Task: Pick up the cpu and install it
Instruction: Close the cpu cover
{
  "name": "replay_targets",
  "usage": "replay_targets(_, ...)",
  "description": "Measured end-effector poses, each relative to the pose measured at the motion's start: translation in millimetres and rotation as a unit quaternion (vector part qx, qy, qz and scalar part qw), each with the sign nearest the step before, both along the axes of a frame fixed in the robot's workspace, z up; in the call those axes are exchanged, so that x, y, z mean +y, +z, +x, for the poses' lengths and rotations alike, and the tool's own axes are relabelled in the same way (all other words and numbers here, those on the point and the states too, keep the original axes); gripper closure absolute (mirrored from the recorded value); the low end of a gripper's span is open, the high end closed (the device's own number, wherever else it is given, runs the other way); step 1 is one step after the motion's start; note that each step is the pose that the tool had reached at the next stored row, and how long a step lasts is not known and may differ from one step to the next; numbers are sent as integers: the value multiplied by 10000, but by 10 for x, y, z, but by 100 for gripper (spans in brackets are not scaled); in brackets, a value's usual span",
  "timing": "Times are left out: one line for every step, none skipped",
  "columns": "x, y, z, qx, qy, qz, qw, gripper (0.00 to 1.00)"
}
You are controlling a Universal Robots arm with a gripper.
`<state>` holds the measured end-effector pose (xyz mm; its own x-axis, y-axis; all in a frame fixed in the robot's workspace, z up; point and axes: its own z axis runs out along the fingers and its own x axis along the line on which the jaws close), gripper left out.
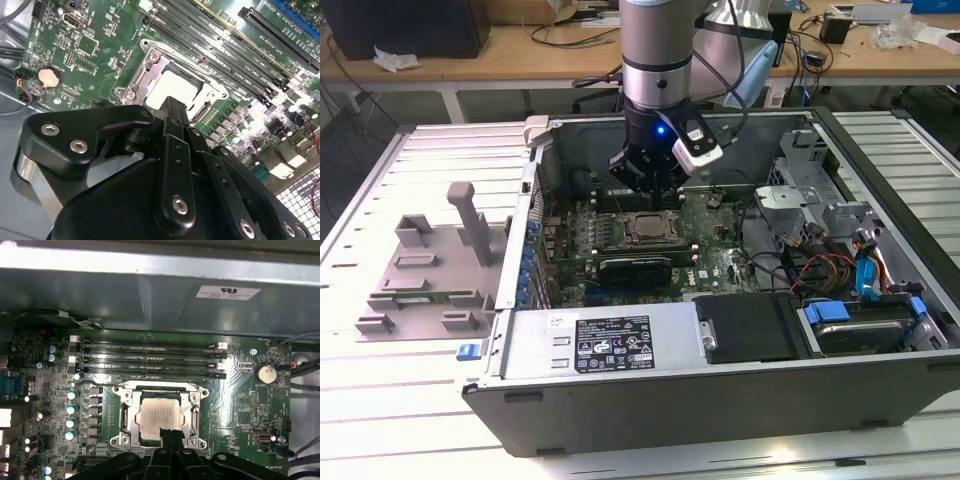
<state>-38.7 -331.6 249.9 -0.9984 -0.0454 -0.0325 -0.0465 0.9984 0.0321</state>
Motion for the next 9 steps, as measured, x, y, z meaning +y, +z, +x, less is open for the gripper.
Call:
replay_targets(-4,0,0,0,0,0,10000,89)
replay_targets(-5,6,-1,1,-1,-2,10000,89)
replay_targets(-5,20,-1,0,-1,-2,10000,89)
replay_targets(-5,41,0,0,0,-2,10000,89)
replay_targets(-5,83,0,0,0,-2,10000,89)
replay_targets(-5,118,0,0,0,-2,10000,89)
replay_targets(-5,119,0,-1,0,-1,10000,89)
replay_targets(-5,120,0,0,0,-2,10000,89)
replay_targets(-5,121,0,0,0,-2,10000,89)
